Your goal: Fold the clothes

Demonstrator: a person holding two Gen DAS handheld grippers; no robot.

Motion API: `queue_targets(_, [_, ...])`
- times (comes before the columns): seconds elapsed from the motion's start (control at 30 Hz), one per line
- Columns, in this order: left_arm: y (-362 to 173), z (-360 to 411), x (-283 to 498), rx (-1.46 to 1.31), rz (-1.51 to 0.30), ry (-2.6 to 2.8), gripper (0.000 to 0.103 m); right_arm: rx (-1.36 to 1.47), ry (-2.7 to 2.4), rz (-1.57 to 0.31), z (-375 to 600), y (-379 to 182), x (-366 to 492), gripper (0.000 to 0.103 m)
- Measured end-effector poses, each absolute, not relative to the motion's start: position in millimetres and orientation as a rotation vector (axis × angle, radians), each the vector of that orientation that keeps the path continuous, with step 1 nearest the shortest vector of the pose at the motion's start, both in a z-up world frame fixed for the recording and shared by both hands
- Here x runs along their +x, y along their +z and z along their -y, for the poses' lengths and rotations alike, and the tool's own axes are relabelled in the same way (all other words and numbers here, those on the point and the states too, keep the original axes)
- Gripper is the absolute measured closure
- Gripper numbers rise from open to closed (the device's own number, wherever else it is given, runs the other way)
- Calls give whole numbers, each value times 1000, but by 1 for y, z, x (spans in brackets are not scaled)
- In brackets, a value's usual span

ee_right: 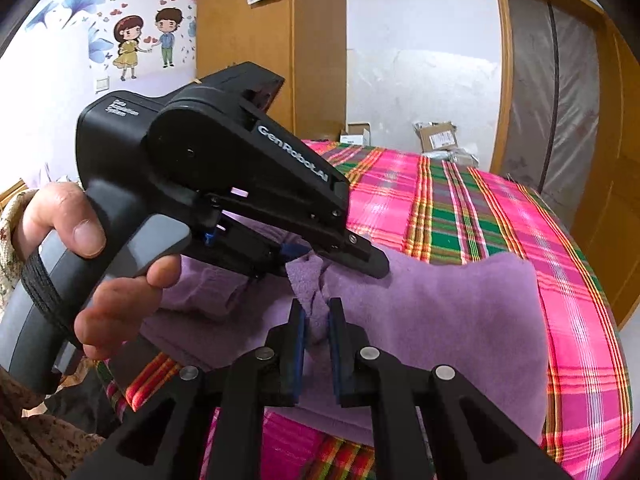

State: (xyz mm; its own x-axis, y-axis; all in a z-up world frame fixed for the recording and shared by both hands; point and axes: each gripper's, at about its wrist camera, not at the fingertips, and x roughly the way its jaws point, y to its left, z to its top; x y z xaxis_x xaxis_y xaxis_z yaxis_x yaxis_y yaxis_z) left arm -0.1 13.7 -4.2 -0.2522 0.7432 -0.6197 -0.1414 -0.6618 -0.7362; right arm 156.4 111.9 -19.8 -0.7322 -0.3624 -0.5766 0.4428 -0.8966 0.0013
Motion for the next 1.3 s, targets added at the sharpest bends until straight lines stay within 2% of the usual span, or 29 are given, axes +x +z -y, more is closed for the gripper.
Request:
queue_targets(0.27, [-1,-12,1,-1371,777,1953,95,841,-2607,-149,-134,-21,169,85])
queue_targets(0.37, [3,-11,1,-1350,787,1959,95,846,-2642,-125,-152,-20,177,75])
queue_targets(0.63, [30,-15,-1,-1247,808,1913,95,895,-2868,-182,-203,-31,202,72])
queue_targets(0.77, [48,-27,-2,-1186,820,1892,95,948,-2929,-144,-218,-40,207,57])
queue_targets(1.1, [72,-46,1,-1122,838,1839,95,920,-2935,-1,-211,-25,194,54])
queue_targets(1.3, [84,-55,1,-1089,826,1834,95,894,-2904,243,-218,-13,184,54])
